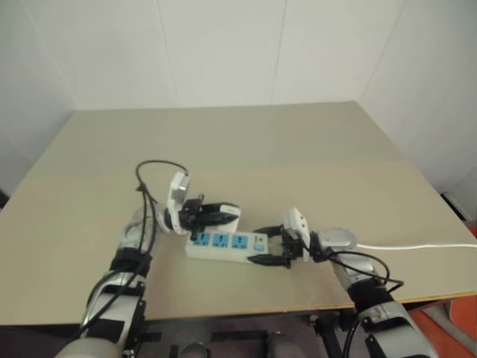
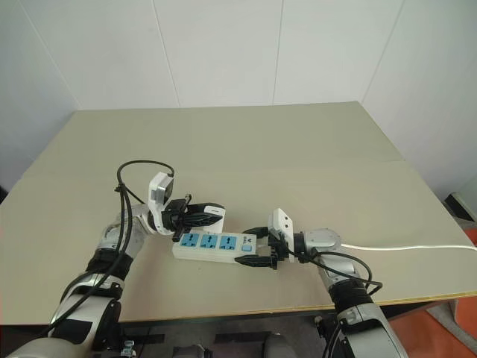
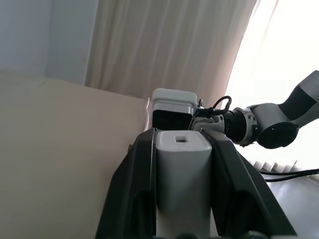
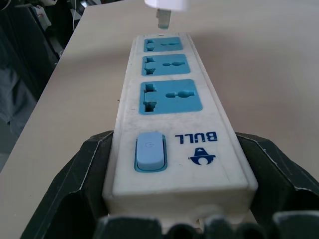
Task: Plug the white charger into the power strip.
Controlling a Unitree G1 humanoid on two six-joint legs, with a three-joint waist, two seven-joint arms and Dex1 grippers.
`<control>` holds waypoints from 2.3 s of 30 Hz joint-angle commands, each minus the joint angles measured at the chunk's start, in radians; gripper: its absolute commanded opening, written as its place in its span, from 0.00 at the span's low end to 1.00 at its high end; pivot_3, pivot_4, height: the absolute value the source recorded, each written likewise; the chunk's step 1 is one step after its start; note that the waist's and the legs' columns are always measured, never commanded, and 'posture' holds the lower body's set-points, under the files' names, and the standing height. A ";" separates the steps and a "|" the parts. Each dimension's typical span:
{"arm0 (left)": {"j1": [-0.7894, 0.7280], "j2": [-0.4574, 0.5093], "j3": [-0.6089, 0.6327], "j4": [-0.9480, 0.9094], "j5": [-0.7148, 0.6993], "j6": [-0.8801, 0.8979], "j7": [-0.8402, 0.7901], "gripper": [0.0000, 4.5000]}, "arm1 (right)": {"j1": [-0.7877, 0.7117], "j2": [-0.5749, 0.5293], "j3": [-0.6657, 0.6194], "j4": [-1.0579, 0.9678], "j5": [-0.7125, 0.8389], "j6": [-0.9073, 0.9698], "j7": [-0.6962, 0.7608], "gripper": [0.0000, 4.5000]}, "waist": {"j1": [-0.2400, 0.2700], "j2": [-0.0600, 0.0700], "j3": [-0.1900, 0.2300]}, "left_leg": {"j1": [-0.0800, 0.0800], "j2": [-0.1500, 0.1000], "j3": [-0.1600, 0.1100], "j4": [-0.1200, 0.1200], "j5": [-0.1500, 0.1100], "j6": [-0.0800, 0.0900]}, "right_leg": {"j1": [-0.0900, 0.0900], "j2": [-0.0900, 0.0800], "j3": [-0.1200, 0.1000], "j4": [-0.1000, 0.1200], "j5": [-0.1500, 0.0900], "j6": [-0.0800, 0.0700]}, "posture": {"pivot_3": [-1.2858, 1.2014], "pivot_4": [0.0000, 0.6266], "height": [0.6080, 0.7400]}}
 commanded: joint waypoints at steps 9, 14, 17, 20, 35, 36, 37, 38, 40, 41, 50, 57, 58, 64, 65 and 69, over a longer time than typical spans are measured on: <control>0.021 -0.051 -0.033 -0.027 -0.013 -0.069 -0.010 0.23 | 0.010 0.010 0.020 -0.037 0.000 0.010 0.007 0.76 | -0.001 0.000 0.000 | 0.000 0.000 0.000 0.000 0.000 0.000 | 0.000 0.000 0.000 0.000 0.000 0.000 | 0.52 0.24 1.00; 0.055 -0.059 -0.064 -0.040 0.020 -0.121 -0.010 0.23 | 0.008 0.020 0.023 -0.030 -0.005 0.002 -0.001 0.76 | 0.000 0.000 0.000 | 0.000 0.000 0.000 0.000 0.000 0.000 | 0.000 0.000 0.000 0.000 0.000 0.000 | 0.52 0.24 1.00; 0.069 -0.060 -0.074 -0.039 0.030 -0.146 -0.010 0.23 | 0.007 0.024 0.022 -0.030 -0.007 0.000 -0.006 0.76 | 0.000 0.000 0.000 | 0.001 0.000 0.000 0.000 0.000 0.000 | 0.000 0.000 0.000 -0.001 0.000 0.000 | 0.52 0.24 1.00; 0.069 -0.078 -0.056 -0.024 0.041 -0.157 -0.007 0.23 | 0.008 0.027 0.022 -0.031 -0.009 -0.004 -0.009 0.76 | 0.000 0.000 0.000 | 0.001 0.000 0.000 0.000 0.000 0.000 | 0.000 0.000 0.000 -0.001 0.000 0.000 | 0.52 0.24 1.00; 0.058 -0.086 -0.055 0.053 0.092 -0.223 -0.010 0.23 | 0.019 0.027 0.024 -0.036 -0.015 -0.010 -0.020 0.76 | 0.000 0.000 0.000 | 0.003 0.000 0.000 0.000 0.000 0.000 | 0.002 0.000 0.000 -0.001 0.000 0.000 | 0.52 0.24 1.00; 0.059 -0.080 -0.062 0.056 0.097 -0.227 -0.010 0.23 | 0.019 0.027 0.025 -0.035 -0.016 -0.012 -0.020 0.76 | 0.000 0.000 -0.001 | 0.003 0.000 0.000 0.000 0.000 0.000 | 0.002 0.000 0.000 -0.001 0.000 0.000 | 0.52 0.24 1.00; 0.062 -0.075 -0.070 0.057 0.100 -0.234 -0.010 0.23 | 0.019 0.028 0.025 -0.034 -0.017 -0.013 -0.021 0.76 | 0.000 0.000 -0.001 | 0.004 0.000 0.000 0.000 0.000 0.000 | 0.002 0.000 0.000 -0.001 0.000 0.000 | 0.52 0.24 1.00; 0.065 -0.072 -0.076 0.061 0.107 -0.242 -0.010 0.23 | 0.019 0.029 0.026 -0.033 -0.018 -0.013 -0.023 0.76 | 0.000 0.000 -0.001 | 0.004 0.000 0.000 0.000 0.000 0.000 | 0.002 0.000 0.000 -0.001 0.000 0.000 | 0.52 0.24 1.00; 0.069 -0.067 -0.088 0.070 0.116 -0.255 -0.010 0.23 | 0.015 0.031 0.026 -0.028 -0.020 -0.016 -0.025 0.76 | 0.000 0.000 -0.001 | 0.004 0.000 0.001 0.000 0.000 0.000 | 0.002 0.000 0.000 -0.001 0.000 0.000 | 0.52 0.24 1.00; 0.072 -0.062 -0.098 0.075 0.121 -0.267 -0.010 0.23 | 0.013 0.032 0.026 -0.025 -0.020 -0.016 -0.026 0.76 | 0.000 0.000 -0.001 | 0.005 0.000 0.001 0.000 0.000 0.000 | 0.003 0.000 0.000 -0.002 0.000 0.000 | 0.52 0.24 1.00; 0.068 -0.022 -0.114 0.141 0.138 -0.329 -0.010 0.23 | 0.014 0.030 0.023 -0.005 -0.026 -0.028 -0.021 0.76 | -0.001 0.000 -0.002 | 0.015 0.001 0.001 -0.003 -0.001 0.002 | 0.015 0.001 0.000 -0.008 -0.001 0.000 | 0.52 0.24 1.00; 0.067 0.004 -0.098 0.166 0.132 -0.325 -0.010 0.23 | 0.007 0.025 0.021 0.021 -0.033 -0.042 -0.018 0.76 | -0.002 0.000 -0.003 | 0.015 0.001 0.001 -0.003 -0.001 0.002 | 0.015 0.001 0.001 -0.008 -0.001 0.000 | 0.52 0.24 1.00; 0.068 0.007 -0.092 0.163 0.125 -0.315 -0.010 0.23 | 0.005 0.025 0.021 0.025 -0.034 -0.045 -0.019 0.76 | -0.001 0.000 -0.003 | 0.015 0.001 0.001 -0.003 -0.001 0.002 | 0.015 0.001 0.001 -0.008 -0.001 0.000 | 0.52 0.24 1.00; 0.074 0.011 -0.058 0.164 0.119 -0.320 0.019 0.23 | -0.001 0.031 0.020 0.038 -0.034 -0.053 -0.022 0.76 | -0.003 0.000 -0.003 | 0.016 0.001 0.000 -0.003 -0.001 0.002 | 0.015 0.002 0.001 -0.007 -0.001 0.000 | 0.52 0.24 1.00; 0.072 0.009 -0.049 0.164 0.115 -0.317 0.029 0.23 | -0.001 0.031 0.020 0.039 -0.034 -0.054 -0.023 0.76 | -0.003 0.000 -0.003 | 0.016 0.001 0.000 -0.003 -0.001 0.002 | 0.015 0.002 0.001 -0.006 -0.001 0.000 | 0.52 0.24 1.00; 0.074 0.035 -0.026 0.152 0.105 -0.303 0.017 0.23 | 0.001 0.030 0.017 0.041 -0.034 -0.054 -0.024 0.76 | -0.003 0.000 -0.003 | 0.017 0.002 0.000 -0.003 -0.001 0.002 | 0.015 0.003 0.001 -0.003 -0.001 0.000 | 0.52 0.24 1.00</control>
